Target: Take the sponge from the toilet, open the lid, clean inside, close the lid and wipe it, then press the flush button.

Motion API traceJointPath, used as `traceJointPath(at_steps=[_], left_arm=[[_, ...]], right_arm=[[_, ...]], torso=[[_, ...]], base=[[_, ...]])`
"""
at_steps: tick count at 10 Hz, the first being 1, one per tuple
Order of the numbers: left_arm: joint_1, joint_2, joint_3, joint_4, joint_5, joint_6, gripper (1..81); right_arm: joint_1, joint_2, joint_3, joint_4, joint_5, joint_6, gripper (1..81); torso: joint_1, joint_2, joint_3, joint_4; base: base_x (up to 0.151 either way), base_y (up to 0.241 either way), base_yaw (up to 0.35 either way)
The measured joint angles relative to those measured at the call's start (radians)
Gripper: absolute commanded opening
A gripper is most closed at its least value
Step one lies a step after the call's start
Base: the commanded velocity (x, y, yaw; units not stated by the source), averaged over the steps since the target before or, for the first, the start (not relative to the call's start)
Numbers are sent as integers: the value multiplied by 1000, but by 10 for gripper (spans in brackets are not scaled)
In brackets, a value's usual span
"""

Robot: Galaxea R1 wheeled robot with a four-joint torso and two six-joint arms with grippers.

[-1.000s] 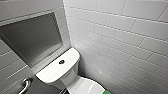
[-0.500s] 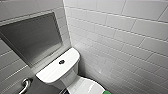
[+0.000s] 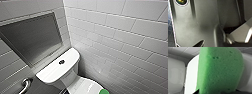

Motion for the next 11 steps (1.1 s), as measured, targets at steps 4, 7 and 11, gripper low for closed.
traceJointPath(at_steps=[4,7,11], left_arm=[[0,0,0,0,1,0,811],[0,0,0,0,4,0,811],[0,0,0,0,4,0,811]], right_arm=[[4,3,-5,-13,-6,1,811],[12,4,-10,-19,-14,0,811],[21,5,-8,-44,-19,-5,10]], torso=[[0,0,0,0],[0,0,0,0],[0,0,0,0]], base=[[0,0,0],[0,0,0],[0,0,0]])
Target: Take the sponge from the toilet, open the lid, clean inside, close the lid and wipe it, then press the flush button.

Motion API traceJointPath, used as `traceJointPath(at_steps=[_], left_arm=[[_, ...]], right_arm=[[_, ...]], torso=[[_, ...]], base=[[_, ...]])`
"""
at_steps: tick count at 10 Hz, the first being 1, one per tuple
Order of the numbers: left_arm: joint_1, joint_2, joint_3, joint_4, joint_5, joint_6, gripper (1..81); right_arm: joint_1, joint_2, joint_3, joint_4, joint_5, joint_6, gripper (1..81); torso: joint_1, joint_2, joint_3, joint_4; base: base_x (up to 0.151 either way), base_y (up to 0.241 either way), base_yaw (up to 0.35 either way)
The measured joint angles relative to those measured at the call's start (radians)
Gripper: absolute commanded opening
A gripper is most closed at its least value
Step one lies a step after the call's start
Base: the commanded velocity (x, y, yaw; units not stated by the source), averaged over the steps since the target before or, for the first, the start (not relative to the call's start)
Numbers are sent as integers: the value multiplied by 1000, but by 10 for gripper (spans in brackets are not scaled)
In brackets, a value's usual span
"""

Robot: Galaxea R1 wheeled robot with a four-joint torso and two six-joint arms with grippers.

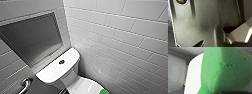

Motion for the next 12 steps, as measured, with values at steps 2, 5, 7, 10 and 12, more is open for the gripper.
traceJointPath(at_steps=[2,5,7,10,12], left_arm=[[0,1,0,0,0,0,811],[0,6,1,0,0,0,811],[0,6,1,0,0,0,811],[-13,8,1,0,-1,-1,811],[-38,8,1,0,-6,-2,811]], right_arm=[[0,-2,6,-1,0,0,10],[6,-47,91,-38,-2,-1,10],[6,-109,200,-60,-16,-2,10],[-4,-240,315,-71,-2,-4,10],[-53,-356,398,-76,30,-5,10]], torso=[[0,0,0,0],[0,0,0,0],[0,0,0,0],[0,0,0,0],[0,0,0,0]], base=[[0,0,0],[0,0,0],[0,0,0],[0,0,0],[0,0,0]])
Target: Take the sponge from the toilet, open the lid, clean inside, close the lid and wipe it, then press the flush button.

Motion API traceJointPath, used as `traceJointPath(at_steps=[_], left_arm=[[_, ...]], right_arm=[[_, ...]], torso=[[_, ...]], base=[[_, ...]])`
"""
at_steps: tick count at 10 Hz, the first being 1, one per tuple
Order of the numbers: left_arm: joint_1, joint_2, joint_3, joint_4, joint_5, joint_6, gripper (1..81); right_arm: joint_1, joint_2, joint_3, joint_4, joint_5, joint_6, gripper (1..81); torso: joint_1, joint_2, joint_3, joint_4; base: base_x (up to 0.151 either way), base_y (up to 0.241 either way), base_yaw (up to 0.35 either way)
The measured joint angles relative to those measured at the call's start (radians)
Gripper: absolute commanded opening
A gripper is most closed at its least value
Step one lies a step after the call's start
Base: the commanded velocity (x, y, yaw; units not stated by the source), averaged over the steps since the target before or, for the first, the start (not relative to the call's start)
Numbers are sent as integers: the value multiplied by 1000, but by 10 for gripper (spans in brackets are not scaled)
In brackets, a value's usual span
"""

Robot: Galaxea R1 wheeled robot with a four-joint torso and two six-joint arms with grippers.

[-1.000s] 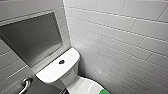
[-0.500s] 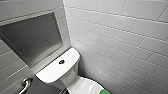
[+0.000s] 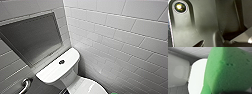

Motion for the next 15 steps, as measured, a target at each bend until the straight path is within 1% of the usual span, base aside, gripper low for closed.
traceJointPath(at_steps=[1,3,4,7,9,11,13,14,15], left_arm=[[-7,0,0,0,0,0,811],[-14,0,0,0,0,-1,811],[-19,-3,5,0,1,-1,811],[-38,-31,54,0,-2,-1,811],[-43,-56,119,0,-4,-2,811],[-51,-66,128,-1,-5,-2,811],[-70,-67,127,-2,-13,-2,811],[-58,-67,127,-2,-11,-2,811],[-49,-67,127,-2,-4,-2,811]], right_arm=[[-45,-41,12,0,10,0,10],[-161,-70,10,0,32,0,10],[-210,-67,-16,-4,41,-1,10],[-325,-65,-159,-8,78,-2,10],[-392,-16,-241,-32,83,-3,10],[-443,41,-315,-52,89,-3,10],[-465,105,-354,-71,106,-3,10],[-491,131,-359,-93,102,-3,10],[-507,137,-362,-103,100,-3,10]], torso=[[0,0,0,0],[0,0,0,0],[0,0,0,0],[0,0,0,0],[0,0,0,0],[0,0,0,0],[1,-1,0,0],[1,-1,0,0],[1,-1,0,0]], base=[[0,0,0],[0,0,0],[0,0,0],[0,0,0],[0,0,0],[-34,0,0],[-87,0,0],[-108,0,0],[-111,0,0]])
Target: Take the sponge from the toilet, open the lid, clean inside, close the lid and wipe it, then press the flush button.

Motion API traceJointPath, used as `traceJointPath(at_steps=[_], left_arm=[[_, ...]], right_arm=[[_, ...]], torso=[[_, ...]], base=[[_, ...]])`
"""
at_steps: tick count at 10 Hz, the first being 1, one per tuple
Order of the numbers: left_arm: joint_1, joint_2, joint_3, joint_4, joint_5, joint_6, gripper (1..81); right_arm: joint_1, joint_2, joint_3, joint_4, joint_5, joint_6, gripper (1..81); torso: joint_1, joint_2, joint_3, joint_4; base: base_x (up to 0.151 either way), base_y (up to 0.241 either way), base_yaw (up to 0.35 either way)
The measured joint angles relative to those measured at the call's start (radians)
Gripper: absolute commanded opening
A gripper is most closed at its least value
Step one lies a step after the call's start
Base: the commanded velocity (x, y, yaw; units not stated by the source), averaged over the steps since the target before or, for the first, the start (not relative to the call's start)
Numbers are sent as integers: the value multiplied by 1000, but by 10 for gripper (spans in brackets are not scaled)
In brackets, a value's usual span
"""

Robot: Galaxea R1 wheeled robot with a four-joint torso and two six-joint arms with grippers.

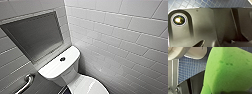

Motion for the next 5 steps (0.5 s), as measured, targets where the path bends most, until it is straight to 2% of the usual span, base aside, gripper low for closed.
traceJointPath(at_steps=[5], left_arm=[[-8,0,0,0,-2,0,811]], right_arm=[[-3,8,-20,-4,6,0,10]], torso=[[0,0,0,0]], base=[[-113,0,0]])
